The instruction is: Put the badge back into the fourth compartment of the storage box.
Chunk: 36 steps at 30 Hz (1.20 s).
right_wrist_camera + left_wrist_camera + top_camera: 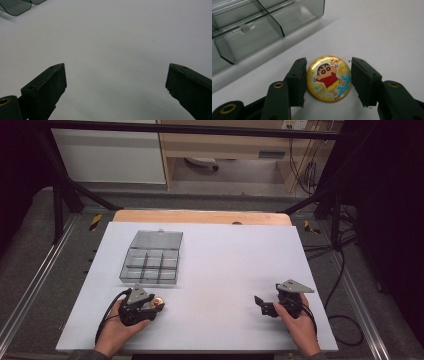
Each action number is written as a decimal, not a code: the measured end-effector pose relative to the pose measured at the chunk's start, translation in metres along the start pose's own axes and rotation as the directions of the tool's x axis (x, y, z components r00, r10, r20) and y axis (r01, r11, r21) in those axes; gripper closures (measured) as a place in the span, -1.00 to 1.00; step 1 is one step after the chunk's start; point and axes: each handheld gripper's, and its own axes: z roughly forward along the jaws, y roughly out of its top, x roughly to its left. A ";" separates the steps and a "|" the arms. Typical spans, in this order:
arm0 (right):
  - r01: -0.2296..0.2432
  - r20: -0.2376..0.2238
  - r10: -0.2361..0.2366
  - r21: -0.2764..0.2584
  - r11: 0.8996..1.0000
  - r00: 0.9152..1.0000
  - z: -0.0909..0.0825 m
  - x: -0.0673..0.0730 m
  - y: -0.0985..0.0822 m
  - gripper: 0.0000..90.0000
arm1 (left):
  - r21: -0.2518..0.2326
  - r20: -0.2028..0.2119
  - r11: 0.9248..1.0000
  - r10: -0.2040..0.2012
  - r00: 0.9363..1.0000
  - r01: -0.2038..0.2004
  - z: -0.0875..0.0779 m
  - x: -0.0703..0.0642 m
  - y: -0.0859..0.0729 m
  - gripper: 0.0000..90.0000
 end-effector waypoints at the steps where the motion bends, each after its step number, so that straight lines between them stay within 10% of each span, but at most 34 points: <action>1: 0.000 0.000 0.000 0.000 1.000 1.000 0.000 0.000 0.000 -0.92 | -0.006 -0.004 1.000 -0.001 1.000 0.001 -0.001 0.001 0.000 0.07; 13: -0.004 -0.001 0.004 0.002 1.000 1.000 0.000 0.000 0.000 -0.92 | -0.182 -0.060 0.980 -0.091 0.994 0.079 -0.022 0.015 0.010 0.07; 36: -0.011 0.003 0.011 -0.008 1.000 1.000 0.000 0.001 0.000 -0.93 | -0.302 -0.100 0.934 -0.230 0.968 0.191 -0.039 0.064 0.052 0.07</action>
